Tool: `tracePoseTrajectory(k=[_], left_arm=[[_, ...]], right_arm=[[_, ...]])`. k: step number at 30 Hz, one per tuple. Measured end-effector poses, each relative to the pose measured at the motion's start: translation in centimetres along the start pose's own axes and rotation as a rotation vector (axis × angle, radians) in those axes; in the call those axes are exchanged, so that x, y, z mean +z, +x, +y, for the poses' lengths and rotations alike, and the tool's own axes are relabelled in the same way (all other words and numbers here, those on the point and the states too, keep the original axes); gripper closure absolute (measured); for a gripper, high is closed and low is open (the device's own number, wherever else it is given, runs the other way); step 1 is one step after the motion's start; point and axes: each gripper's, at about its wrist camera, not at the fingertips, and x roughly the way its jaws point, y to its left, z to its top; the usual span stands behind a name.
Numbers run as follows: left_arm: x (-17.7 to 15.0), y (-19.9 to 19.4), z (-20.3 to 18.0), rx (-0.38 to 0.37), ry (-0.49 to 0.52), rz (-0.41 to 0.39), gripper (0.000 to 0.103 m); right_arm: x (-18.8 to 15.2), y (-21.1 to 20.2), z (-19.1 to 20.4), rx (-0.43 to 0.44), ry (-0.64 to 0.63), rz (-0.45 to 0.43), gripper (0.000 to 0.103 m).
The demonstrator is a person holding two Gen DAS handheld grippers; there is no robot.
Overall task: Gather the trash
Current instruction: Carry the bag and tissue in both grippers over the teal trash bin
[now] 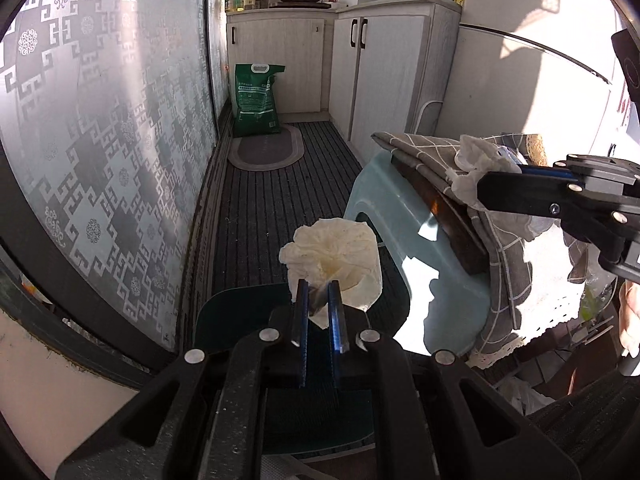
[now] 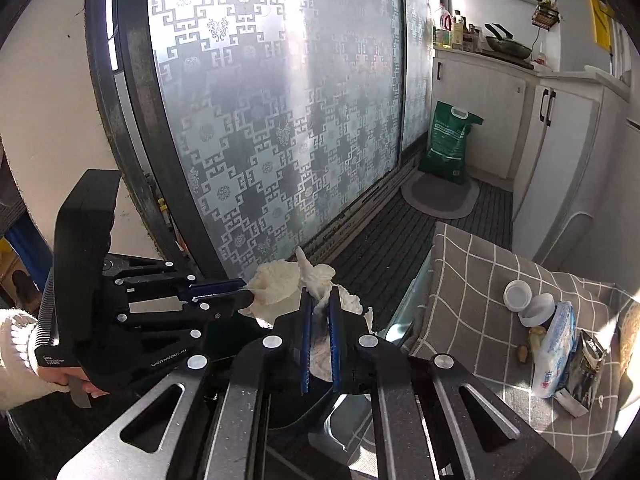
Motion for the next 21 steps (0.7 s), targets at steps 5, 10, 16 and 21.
tracePoseTrajectory(k=[5,10,16,21], left_arm=[[-1.3,1.0,1.4,0.012,-0.021,0.039,0.092],[-2.9,2.1,2.4,0.005,-0.031,0.089,0.092],[-4.9,3.8,3.3,0.002,-0.042,0.161,0.092],[-6.1,5.2,4.1,0.003,-0.047,0.218,0.092]], right_arm=[[0.2,1.4,1.5,0.019,-0.026,0.031,0.096],[0.3,2.7,2.7,0.03,-0.047,0.064,0.096],[-0.1,4.6,3.5,0.042,-0.046,0.119,0.095],[-0.4,6.3,4.0,0.046,-0.041,0.162,0.095]])
